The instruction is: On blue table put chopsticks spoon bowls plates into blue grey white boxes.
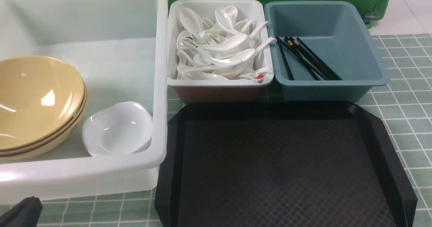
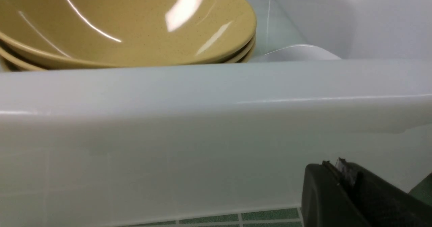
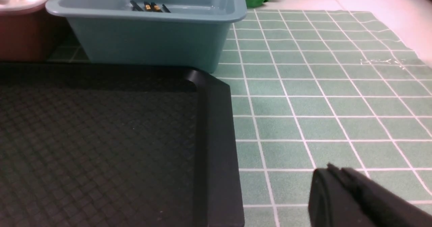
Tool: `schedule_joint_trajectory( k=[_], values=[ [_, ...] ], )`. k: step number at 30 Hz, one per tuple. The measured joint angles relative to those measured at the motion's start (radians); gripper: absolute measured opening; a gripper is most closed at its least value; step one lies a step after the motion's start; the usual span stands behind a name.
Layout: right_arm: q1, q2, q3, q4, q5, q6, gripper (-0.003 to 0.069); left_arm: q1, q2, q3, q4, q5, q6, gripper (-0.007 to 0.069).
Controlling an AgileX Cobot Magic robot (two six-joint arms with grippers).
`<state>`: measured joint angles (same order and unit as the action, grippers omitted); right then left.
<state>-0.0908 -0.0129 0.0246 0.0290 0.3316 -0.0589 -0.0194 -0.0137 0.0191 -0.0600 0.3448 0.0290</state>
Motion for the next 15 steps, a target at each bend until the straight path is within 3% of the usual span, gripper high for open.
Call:
schedule_joint_trajectory(
  k=[15],
  values=[
    [0.000, 0.000, 0.000, 0.000, 0.000, 0.000, 0.0066, 0.000, 0.000, 0.000, 0.000, 0.000, 0.000, 0.0001]
  ],
)
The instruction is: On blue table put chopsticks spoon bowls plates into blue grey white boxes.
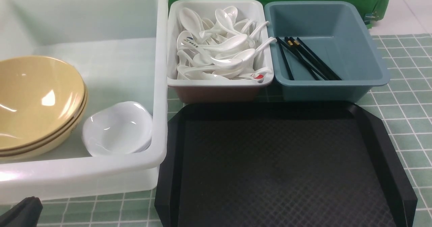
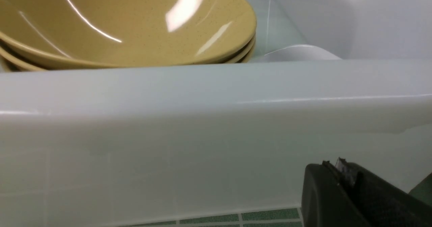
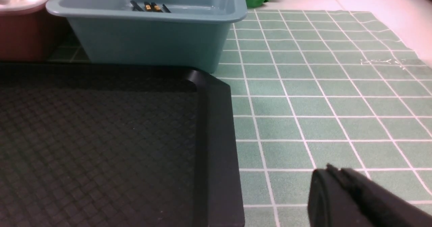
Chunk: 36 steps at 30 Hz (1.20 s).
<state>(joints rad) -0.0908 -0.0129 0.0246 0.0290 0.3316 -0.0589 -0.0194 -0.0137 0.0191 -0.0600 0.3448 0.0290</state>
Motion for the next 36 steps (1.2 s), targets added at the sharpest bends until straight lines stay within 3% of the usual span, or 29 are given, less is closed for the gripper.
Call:
schedule_joint_trajectory(
  k=[36],
  values=[
    [0.000, 0.000, 0.000, 0.000, 0.000, 0.000, 0.0097, 0.000, 0.000, 0.000, 0.000, 0.000, 0.000, 0.0001]
  ],
)
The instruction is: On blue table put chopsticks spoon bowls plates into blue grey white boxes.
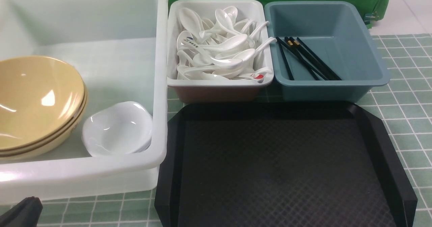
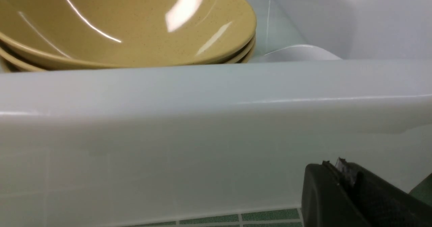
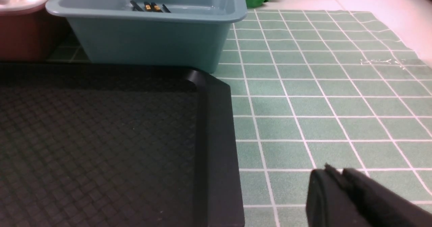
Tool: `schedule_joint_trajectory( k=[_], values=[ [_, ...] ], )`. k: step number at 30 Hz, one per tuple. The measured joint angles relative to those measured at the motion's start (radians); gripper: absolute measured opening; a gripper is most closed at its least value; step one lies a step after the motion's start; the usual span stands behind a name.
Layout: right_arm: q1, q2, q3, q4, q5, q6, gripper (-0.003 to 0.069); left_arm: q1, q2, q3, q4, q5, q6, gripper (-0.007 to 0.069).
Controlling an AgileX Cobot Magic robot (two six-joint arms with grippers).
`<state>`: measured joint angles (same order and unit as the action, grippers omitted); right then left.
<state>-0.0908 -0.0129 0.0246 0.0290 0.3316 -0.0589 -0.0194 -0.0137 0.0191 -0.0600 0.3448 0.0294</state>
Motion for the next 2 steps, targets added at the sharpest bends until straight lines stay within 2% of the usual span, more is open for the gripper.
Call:
schedule_joint_trajectory(
  k=[2],
  values=[
    [0.000, 0.000, 0.000, 0.000, 0.000, 0.000, 0.0099, 0.000, 0.000, 0.000, 0.000, 0.000, 0.000, 0.0001]
  ],
)
